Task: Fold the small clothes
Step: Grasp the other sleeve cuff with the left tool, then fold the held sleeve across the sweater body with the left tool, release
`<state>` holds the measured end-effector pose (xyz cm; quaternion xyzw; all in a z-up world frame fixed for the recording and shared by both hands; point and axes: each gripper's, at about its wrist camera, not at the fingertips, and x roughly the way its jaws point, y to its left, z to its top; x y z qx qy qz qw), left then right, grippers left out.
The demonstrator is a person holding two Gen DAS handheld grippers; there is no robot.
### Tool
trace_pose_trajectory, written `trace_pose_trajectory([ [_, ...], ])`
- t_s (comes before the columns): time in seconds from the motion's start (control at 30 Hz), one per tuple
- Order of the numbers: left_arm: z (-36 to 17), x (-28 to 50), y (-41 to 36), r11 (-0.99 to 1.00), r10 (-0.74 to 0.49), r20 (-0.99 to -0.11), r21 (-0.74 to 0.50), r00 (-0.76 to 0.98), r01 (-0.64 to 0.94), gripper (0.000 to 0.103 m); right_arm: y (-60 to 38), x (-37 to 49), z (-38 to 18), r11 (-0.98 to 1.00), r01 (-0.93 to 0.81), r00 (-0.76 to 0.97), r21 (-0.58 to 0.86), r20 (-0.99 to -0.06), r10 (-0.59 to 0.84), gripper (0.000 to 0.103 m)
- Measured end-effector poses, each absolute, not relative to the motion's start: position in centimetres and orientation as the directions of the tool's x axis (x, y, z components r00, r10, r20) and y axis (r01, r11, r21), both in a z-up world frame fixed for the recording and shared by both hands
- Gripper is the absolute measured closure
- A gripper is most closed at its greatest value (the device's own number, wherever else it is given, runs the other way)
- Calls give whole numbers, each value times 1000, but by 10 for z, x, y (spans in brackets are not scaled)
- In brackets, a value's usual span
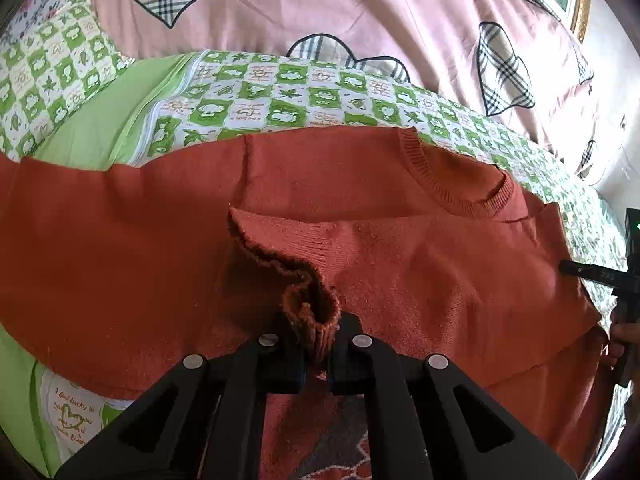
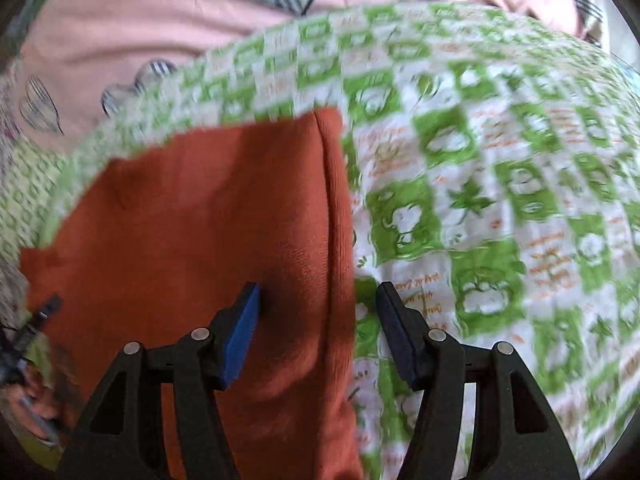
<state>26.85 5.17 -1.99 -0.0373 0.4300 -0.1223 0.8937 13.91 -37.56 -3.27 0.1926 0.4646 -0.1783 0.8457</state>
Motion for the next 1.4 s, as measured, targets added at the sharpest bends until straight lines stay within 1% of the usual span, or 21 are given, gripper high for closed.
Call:
trace_pose_trajectory([
  [0.03, -17, 269, 48, 964, -262, -755, -176, 601, 199, 98, -383, 133, -27, 851, 487, 531, 196, -840, -110, 93],
  [0.1, -14, 269, 37, 956, -286, -746, -180, 602, 232, 98, -394, 121, -15, 832, 511, 564, 217, -815, -135, 93],
  [0.13, -15, 269, 28, 956, -282, -744, -164, 605, 244, 98, -398, 116, -9, 829, 534, 557, 167, -807, -196, 102],
  [0.17, -16, 269, 22, 957, -273, -747, -147, 606, 250, 98, -402, 112, -6, 818, 565, 537, 107, -801, -266, 103],
  [0.2, -21, 272, 16, 959, -259, -755, -128, 602, 252, 98, -407, 110, -6, 813, 571, 538, 116, -800, -265, 103],
  [0.27, -28, 275, 16, 964, -241, -768, -120, 593, 236, 98, -419, 107, -14, 801, 563, 559, 203, -807, -188, 103],
  [0.33, -30, 275, 26, 965, -248, -767, -144, 592, 218, 97, -416, 101, -10, 795, 566, 582, 218, -789, -198, 102],
  [0.47, -29, 272, 39, 961, -273, -761, -188, 589, 203, 96, -378, 109, 3, 848, 452, 655, 276, -749, -105, 102],
  [0.57, -29, 270, 36, 964, -257, -765, -161, 590, 212, 96, -351, 129, -14, 887, 390, 598, 246, -800, -41, 102],
  [0.63, -29, 269, 39, 966, -249, -769, -151, 588, 211, 93, -352, 132, -30, 881, 437, 531, 180, -843, -91, 102],
  [0.77, -20, 255, 63, 976, -208, -775, -123, 597, 180, 84, -371, 113, -31, 824, 521, 537, 221, -836, -116, 103],
  [0.8, -17, 250, 70, 977, -203, -771, -123, 604, 172, 85, -370, 111, -26, 823, 525, 545, 219, -829, -127, 101],
  [0.83, -11, 241, 85, 979, -202, -759, -137, 619, 152, 79, -366, 106, -17, 822, 522, 561, 227, -817, -131, 98],
  [0.87, -7, 236, 94, 979, -206, -753, -151, 625, 140, 69, -361, 102, -12, 823, 515, 575, 241, -809, -123, 96],
  [0.9, -2, 231, 108, 978, -208, -743, -173, 636, 118, 66, -356, 97, -6, 823, 502, 593, 265, -798, -105, 82],
  [0.93, 3, 223, 129, 978, -197, -730, -195, 654, 76, 62, -349, 93, -1, 827, 485, 614, 285, -785, -89, 56],
  [1.0, 8, 216, 157, 977, -168, -721, -215, 673, 14, 60, -323, 83, 8, 850, 440, 646, 291, -760, -75, 34],
  [1.13, 7, 212, 241, 953, -23, -731, -222, 682, -206, 51, -281, 84, 12, 873, 336, 669, 353, -742, 43, 34],
  [1.23, 3, 218, 296, 912, 70, -737, -226, 672, -343, 36, -252, 77, 8, 883, 284, 662, 373, -743, 101, 34],
  [1.33, -5, 232, 345, 867, 120, -747, -241, 653, -435, 36, -230, 74, 0, 883, 254, 649, 396, -746, 148, 34],
  [1.4, -10, 246, 371, 840, 99, -754, -287, 649, -460, 36, -215, 70, -3, 888, 242, 635, 392, -755, 160, 34],
])
